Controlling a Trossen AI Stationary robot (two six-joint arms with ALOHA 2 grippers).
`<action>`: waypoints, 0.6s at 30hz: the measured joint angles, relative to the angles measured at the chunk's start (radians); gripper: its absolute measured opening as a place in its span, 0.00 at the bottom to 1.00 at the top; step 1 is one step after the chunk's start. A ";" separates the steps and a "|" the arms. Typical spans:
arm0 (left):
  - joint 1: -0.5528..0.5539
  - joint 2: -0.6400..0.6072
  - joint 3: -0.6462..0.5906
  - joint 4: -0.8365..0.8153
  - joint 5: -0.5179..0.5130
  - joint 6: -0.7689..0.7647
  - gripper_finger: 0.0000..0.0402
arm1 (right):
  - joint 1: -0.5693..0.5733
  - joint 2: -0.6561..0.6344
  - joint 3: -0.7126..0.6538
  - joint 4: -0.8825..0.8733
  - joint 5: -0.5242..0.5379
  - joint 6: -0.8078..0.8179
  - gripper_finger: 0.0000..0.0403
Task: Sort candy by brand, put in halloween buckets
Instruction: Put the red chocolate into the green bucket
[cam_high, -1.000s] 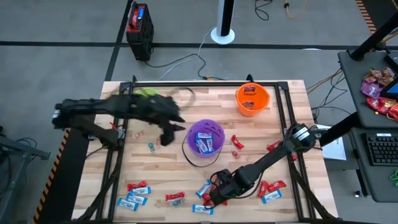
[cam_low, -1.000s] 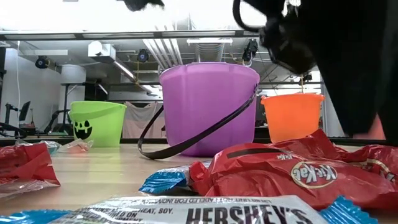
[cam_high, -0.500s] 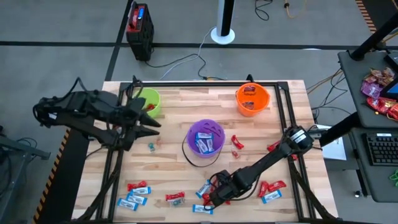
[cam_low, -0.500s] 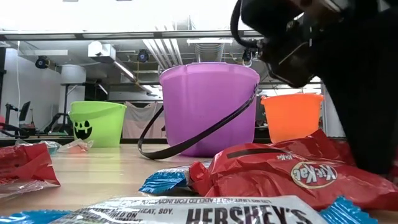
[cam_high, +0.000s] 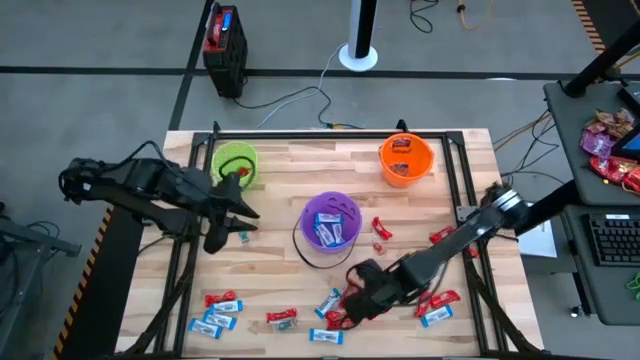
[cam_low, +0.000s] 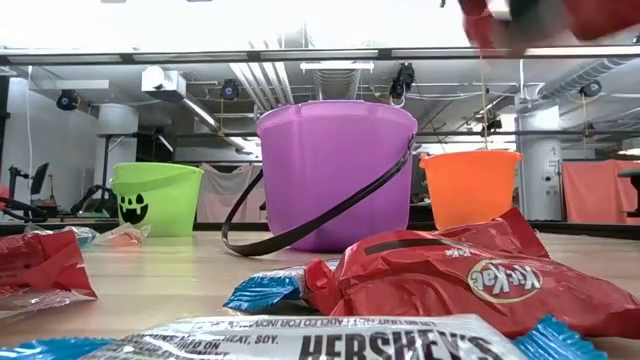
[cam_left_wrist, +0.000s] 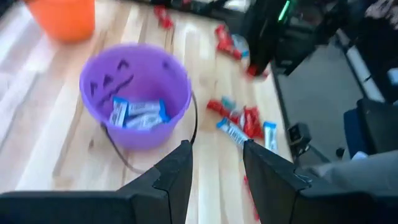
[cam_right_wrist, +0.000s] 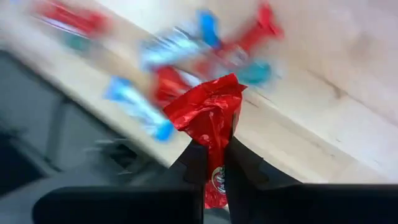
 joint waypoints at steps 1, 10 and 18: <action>0.000 -0.003 -0.025 0.008 0.000 -0.005 0.32 | -0.003 -0.034 0.011 -0.017 0.041 -0.015 0.06; -0.002 -0.026 -0.256 0.311 0.005 -0.093 0.32 | -0.112 -0.218 0.059 0.101 0.428 -0.451 0.06; 0.000 -0.014 -0.351 0.779 0.007 -0.065 0.35 | -0.298 -0.225 0.057 0.563 0.311 -1.180 0.06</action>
